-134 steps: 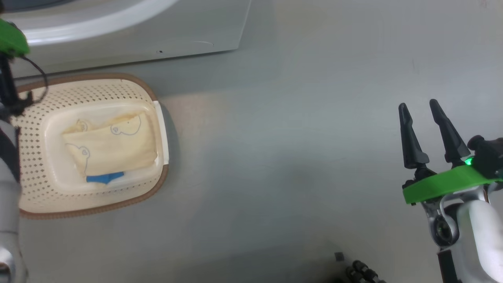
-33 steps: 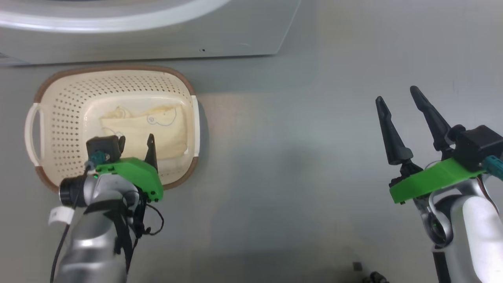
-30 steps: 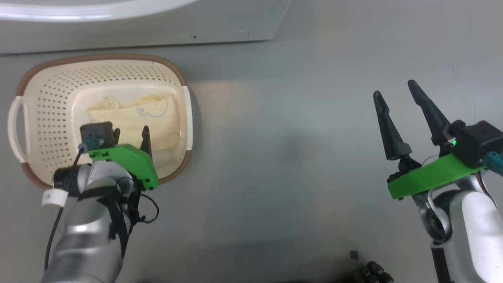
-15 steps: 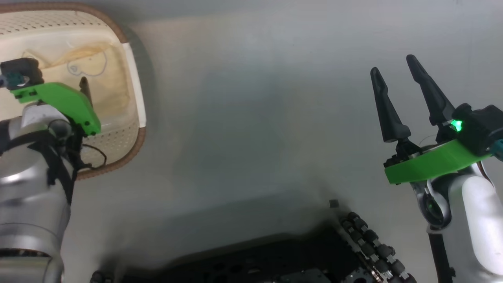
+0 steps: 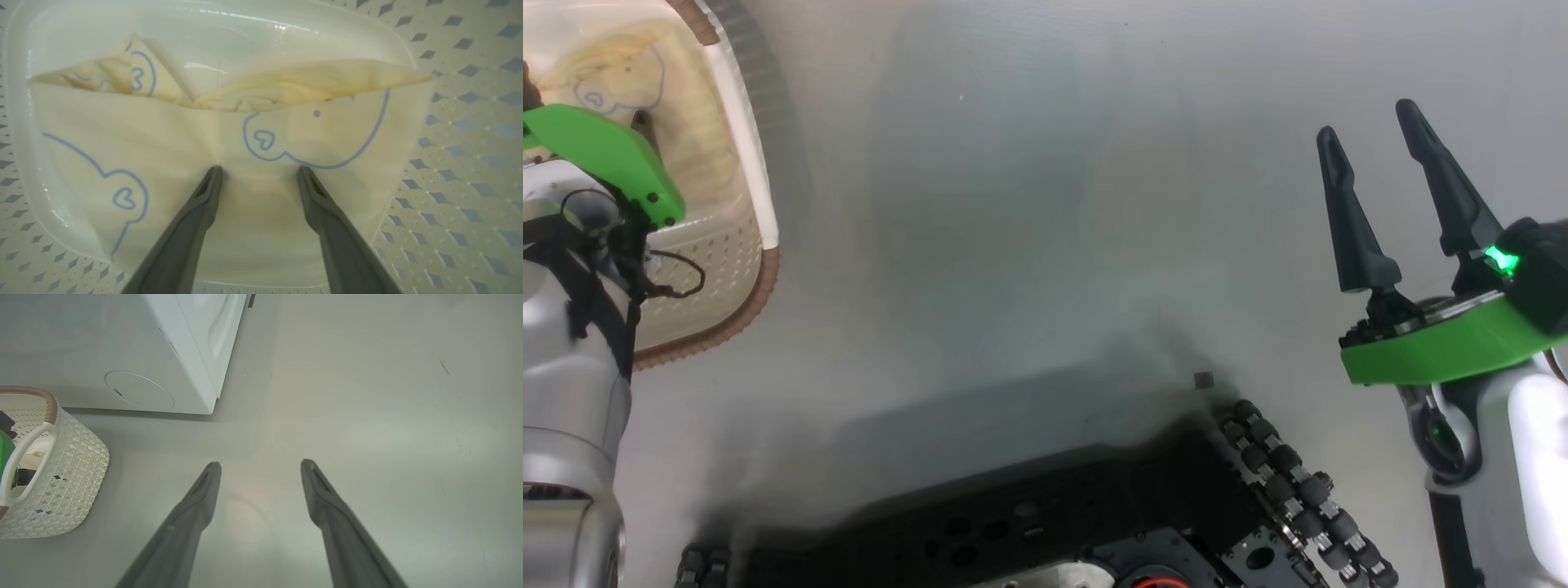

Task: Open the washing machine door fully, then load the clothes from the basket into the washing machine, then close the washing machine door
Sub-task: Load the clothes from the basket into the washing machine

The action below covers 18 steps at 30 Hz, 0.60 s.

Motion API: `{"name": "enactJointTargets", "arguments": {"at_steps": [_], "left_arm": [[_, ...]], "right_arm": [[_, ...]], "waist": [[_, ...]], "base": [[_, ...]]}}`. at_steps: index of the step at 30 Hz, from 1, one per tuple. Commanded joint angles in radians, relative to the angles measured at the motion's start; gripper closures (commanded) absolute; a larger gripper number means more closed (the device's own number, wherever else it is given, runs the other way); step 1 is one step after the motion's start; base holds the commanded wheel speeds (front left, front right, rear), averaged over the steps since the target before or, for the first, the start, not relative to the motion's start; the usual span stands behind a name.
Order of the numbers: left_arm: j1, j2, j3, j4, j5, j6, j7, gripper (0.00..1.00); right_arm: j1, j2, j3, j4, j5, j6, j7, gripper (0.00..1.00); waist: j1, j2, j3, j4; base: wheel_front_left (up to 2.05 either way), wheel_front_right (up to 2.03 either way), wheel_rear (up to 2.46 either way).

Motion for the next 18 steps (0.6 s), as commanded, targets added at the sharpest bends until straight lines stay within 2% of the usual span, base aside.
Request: {"name": "enactJointTargets", "arguments": {"at_steps": [1, 2, 3, 10, 18], "left_arm": [[0.053, 0.031, 0.015, 0.002, -0.005, 0.011, 0.015, 0.21], [0.057, 0.027, 0.011, 0.003, -0.004, 0.013, 0.022, 0.68], [0.061, 0.022, 0.013, 0.003, -0.008, 0.015, 0.028, 1.00], [0.073, 0.004, 0.012, 0.005, -0.023, 0.024, 0.027, 1.00], [0.069, 0.015, 0.005, 0.003, -0.023, 0.019, -0.090, 1.00]], "right_arm": [[0.067, -0.008, 0.009, -0.033, 0.005, 0.000, 0.005, 0.00], [0.073, -0.008, 0.006, -0.041, 0.010, 0.000, 0.005, 0.00], [0.079, -0.008, 0.004, -0.048, 0.011, 0.000, 0.006, 0.00], [0.096, -0.008, -0.009, -0.081, 0.015, 0.000, 0.019, 0.00], [0.063, -0.008, -0.009, -0.075, 0.020, 0.000, 0.009, 0.00]], "waist": [[0.0000, 0.0000, -0.002, 0.000], [0.0000, 0.0000, -0.004, 0.000], [0.0000, 0.0000, -0.005, 0.000], [0.0000, 0.0000, -0.008, 0.000], [0.0000, 0.0000, -0.014, 0.021]], "base": [[0.00, 0.00, 0.00], [0.00, 0.00, 0.00], [0.00, 0.00, 0.00], [0.00, 0.00, 0.00], [0.00, 0.00, 0.00]]}}
